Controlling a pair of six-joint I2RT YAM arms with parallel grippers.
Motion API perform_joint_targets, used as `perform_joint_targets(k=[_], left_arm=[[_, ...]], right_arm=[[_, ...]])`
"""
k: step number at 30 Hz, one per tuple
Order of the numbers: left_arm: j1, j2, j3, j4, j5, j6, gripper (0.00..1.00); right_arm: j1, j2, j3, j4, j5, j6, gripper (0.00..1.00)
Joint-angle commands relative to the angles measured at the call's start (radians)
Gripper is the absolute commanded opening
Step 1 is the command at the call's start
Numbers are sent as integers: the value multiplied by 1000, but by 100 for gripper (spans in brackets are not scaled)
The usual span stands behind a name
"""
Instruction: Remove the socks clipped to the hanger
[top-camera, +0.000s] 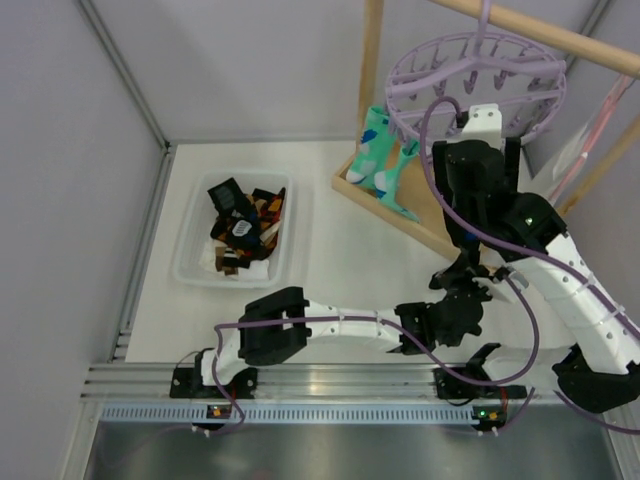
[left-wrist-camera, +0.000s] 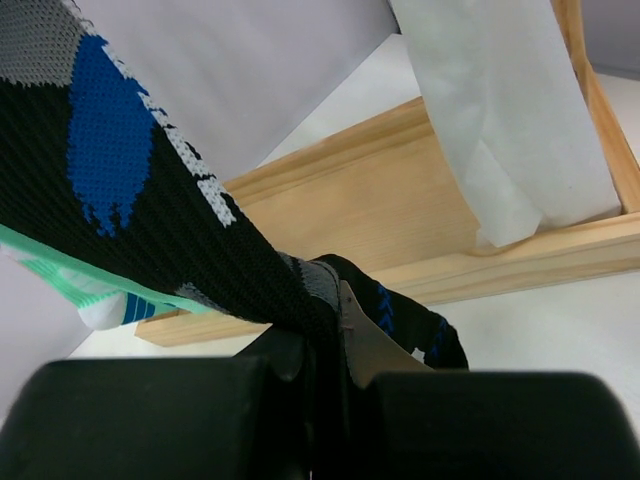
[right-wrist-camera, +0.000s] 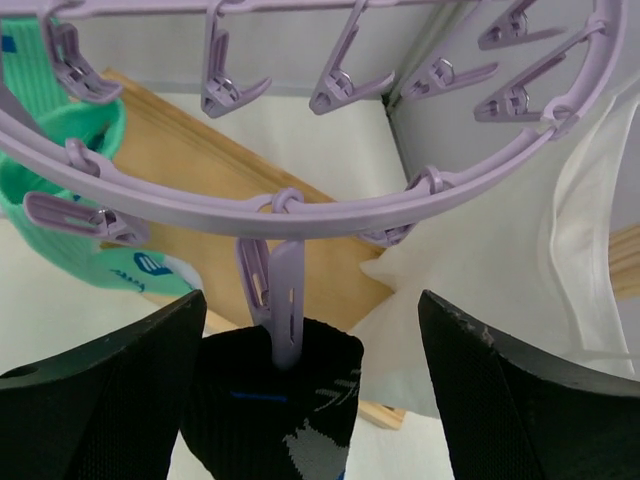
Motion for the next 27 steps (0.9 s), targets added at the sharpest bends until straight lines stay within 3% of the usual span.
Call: perform_joint_targets(k=[1, 13, 27], left_arm=[[-13, -10, 26, 44, 39, 3, 0], [-25, -9, 54, 44, 70, -7, 0], [-27, -22, 48, 44, 82, -33, 0]], right_arm=[[35, 23, -10, 79, 127, -28, 82], [72, 77, -86, 231, 303, -151, 76], [52, 74, -185, 433, 349, -283, 67]])
